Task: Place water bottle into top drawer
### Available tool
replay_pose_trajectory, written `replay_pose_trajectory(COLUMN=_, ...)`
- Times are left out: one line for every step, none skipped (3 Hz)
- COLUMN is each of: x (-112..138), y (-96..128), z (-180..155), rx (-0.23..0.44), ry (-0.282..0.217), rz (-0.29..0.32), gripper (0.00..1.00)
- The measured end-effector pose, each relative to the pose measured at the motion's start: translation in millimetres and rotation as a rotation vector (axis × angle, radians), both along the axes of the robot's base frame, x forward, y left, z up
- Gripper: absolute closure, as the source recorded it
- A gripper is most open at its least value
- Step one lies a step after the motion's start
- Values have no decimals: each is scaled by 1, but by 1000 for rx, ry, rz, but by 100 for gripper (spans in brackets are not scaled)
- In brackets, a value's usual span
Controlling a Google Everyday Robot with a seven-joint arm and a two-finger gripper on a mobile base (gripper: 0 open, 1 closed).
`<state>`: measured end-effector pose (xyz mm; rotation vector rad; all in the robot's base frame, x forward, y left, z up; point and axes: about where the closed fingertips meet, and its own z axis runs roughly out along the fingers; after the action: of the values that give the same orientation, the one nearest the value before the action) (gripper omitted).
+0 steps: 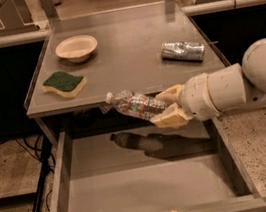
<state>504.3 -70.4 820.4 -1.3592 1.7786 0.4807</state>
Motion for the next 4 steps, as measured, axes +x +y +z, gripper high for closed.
replay_pose_trajectory(x=1, y=3, z=-36, rx=23, ry=-12, rz=50, gripper=100)
replay_pose_trajectory(x=1, y=3, z=-36, rx=23, ry=-12, rz=50, gripper=100)
replay_pose_trajectory(x=1, y=6, z=-61, rx=16, ry=33, rz=66, gripper=100)
replay_pose_trajectory(x=-5, y=4, z=-101, rx=37, ry=85, rz=72, gripper=100)
